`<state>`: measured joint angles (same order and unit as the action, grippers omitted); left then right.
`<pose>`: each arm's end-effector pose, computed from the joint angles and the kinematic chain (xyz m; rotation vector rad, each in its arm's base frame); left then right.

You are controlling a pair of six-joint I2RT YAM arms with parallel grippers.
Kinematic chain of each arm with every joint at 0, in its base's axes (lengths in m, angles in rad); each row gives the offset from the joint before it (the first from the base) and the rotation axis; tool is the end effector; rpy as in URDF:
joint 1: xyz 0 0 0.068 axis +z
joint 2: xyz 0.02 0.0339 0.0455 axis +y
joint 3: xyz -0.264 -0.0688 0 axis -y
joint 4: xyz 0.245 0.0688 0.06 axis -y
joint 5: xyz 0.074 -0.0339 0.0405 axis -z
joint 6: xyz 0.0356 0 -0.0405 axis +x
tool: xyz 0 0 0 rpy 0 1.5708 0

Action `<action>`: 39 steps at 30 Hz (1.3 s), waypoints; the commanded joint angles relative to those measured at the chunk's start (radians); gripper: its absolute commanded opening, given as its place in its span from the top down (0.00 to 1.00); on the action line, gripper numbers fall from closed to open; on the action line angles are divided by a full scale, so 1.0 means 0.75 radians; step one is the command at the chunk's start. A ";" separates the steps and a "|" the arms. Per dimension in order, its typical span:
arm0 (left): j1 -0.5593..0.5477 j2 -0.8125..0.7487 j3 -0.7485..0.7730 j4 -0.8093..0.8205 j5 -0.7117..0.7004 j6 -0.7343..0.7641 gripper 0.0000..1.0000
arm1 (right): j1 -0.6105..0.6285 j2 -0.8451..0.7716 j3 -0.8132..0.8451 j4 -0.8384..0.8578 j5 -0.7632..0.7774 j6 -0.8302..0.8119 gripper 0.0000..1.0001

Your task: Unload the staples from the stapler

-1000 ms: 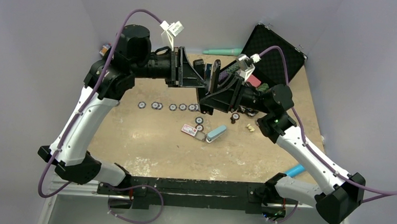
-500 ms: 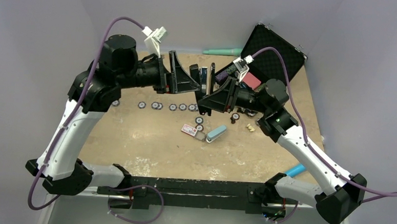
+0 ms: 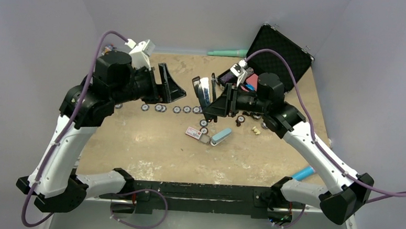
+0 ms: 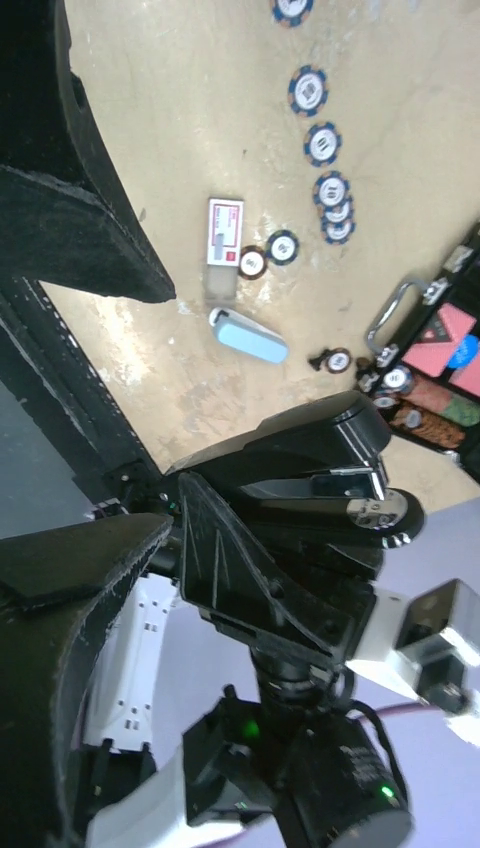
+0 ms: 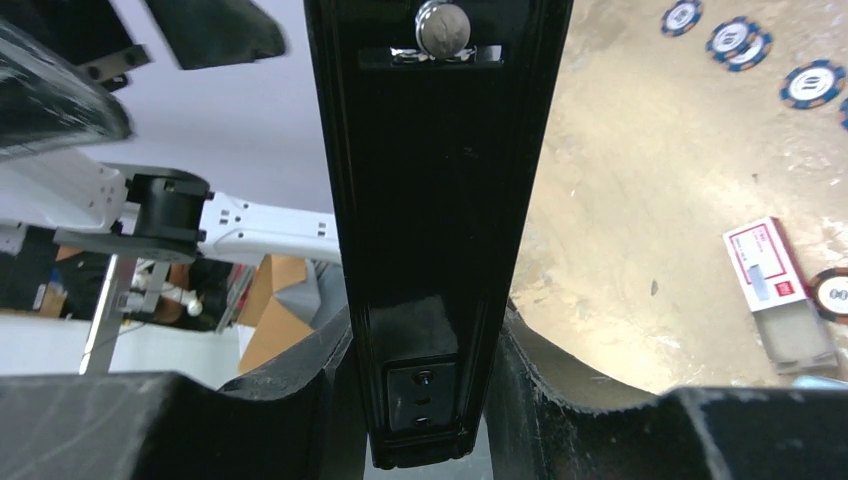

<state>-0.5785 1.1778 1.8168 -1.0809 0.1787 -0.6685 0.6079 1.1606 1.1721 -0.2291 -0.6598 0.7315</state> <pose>0.1459 -0.1028 0.5050 0.0250 2.1435 -0.9469 0.1999 0.1657 0.3964 -0.4149 1.9801 1.4961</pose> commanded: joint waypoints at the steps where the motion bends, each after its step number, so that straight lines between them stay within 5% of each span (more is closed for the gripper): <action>1: 0.006 -0.112 -0.229 0.344 0.176 0.059 0.17 | 0.000 -0.016 0.059 0.163 -0.244 -0.035 1.00; 11: 0.005 -0.074 -0.251 0.607 0.475 0.107 0.16 | 0.001 0.009 0.102 0.418 -0.547 0.095 1.00; 18: 0.005 -0.033 -0.224 0.643 0.559 0.103 0.25 | 0.000 -0.004 0.108 0.542 -0.614 0.148 1.00; 21: 0.006 -0.012 -0.210 0.677 0.639 0.070 0.47 | 0.000 0.002 0.107 0.561 -0.620 0.157 1.00; 25: 0.006 0.006 -0.171 0.659 0.653 0.047 1.00 | 0.001 0.001 0.100 0.587 -0.616 0.165 1.00; 28: 0.006 0.009 -0.135 0.626 0.650 0.049 1.00 | 0.000 -0.010 0.096 0.615 -0.594 0.176 1.00; 32: 0.006 0.006 -0.111 0.586 0.653 0.046 1.00 | -0.001 -0.023 0.100 0.585 -0.561 0.156 0.54; 39: 0.006 0.005 -0.087 0.594 0.692 -0.014 1.00 | -0.009 0.001 0.240 0.316 -0.521 -0.044 0.45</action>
<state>-0.5762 1.1904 1.6913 -0.6811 0.6556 -0.6449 0.6067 1.1828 1.2572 0.0570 -1.0679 0.7841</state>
